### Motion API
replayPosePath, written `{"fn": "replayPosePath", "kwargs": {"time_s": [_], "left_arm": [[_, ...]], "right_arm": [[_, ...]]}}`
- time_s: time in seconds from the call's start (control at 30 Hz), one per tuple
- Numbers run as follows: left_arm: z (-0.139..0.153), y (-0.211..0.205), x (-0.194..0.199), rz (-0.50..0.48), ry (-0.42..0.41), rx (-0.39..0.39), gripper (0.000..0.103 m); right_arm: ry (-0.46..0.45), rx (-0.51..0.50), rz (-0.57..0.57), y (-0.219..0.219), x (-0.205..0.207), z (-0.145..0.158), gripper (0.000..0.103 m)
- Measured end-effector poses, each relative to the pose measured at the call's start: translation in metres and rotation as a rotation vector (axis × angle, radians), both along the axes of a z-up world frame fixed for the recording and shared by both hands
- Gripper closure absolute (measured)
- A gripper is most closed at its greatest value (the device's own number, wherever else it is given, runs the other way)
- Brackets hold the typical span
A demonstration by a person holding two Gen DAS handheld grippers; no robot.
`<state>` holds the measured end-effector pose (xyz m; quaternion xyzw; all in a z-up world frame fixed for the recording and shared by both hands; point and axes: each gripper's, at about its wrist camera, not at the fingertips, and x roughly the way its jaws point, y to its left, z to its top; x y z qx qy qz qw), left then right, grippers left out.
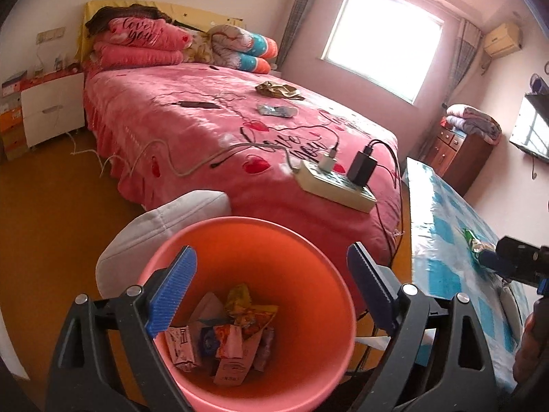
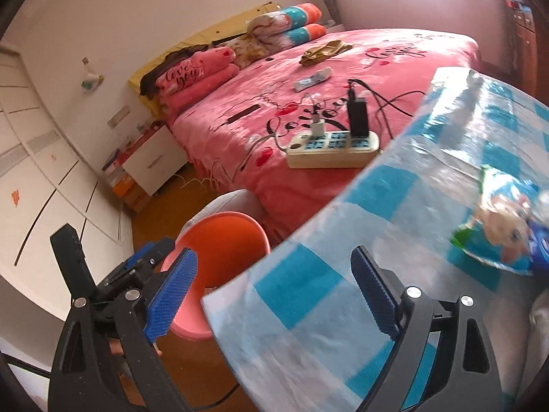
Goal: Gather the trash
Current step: 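Move both tools back over the remaining trash on the table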
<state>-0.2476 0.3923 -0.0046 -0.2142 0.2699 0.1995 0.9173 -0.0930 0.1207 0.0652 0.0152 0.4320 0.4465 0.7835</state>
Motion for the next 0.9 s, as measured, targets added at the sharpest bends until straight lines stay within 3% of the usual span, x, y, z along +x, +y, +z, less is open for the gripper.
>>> {"fn": "replayPosePath", "kwargs": {"time_s": [0.2, 0.33, 0.9], "left_arm": [[0.007, -0.023, 0.018, -0.058, 0.093, 0.042, 0.013], [0.008, -0.035, 0.025, -0.093, 0.132, 0.022, 0.013], [0.031, -0.104, 0.044, -0.229, 0.134, 0.084, 0.013]], "right_arm": [[-0.048, -0.003, -0.034, -0.027, -0.011, -0.001, 0.009], [-0.088, -0.011, -0.051, -0.041, -0.019, 0.002, 0.008], [-0.161, 0.026, -0.142, -0.108, -0.036, 0.003, 0.007]]}}
